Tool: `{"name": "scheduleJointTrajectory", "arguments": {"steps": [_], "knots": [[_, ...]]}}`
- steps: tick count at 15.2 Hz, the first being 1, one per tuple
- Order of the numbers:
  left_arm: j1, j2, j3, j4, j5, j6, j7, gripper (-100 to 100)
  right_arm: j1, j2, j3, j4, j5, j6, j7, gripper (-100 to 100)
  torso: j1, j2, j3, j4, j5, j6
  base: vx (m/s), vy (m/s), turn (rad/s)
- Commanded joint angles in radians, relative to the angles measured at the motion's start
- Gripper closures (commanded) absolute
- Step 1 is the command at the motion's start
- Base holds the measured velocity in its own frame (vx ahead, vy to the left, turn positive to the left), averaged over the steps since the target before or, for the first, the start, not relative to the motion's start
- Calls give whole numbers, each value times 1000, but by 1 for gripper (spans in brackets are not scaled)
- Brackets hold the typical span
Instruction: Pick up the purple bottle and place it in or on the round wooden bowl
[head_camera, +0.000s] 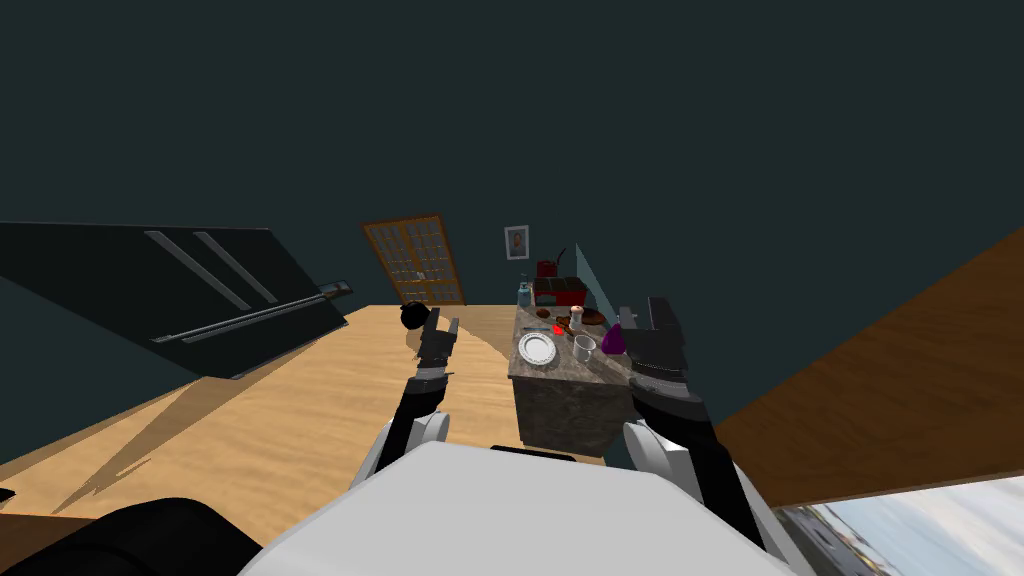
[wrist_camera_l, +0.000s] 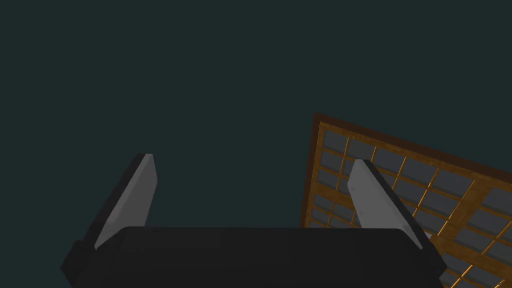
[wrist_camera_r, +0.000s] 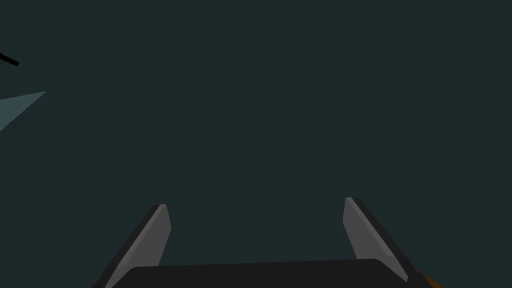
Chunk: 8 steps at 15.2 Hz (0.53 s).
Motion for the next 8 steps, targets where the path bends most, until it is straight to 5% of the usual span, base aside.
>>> {"name": "scheduleJointTrajectory", "arguments": {"steps": [1,3,8], "knots": [[0,0,0,0,0,0,0,0,-4,-30,-3,9,5,10,-1,-100,0,0,0,0,0,0,-2,23,-15],[0,0,0,0,0,0,0,0,-12,-77,-12,31,17,34,-3,-100,3,0,0,0,1,0,-10,103,-38],[0,0,0,0,0,0,0,0,-42,-176,-40,106,58,115,-11,-100,12,-1,0,0,3,0,4,179,-53]]}}
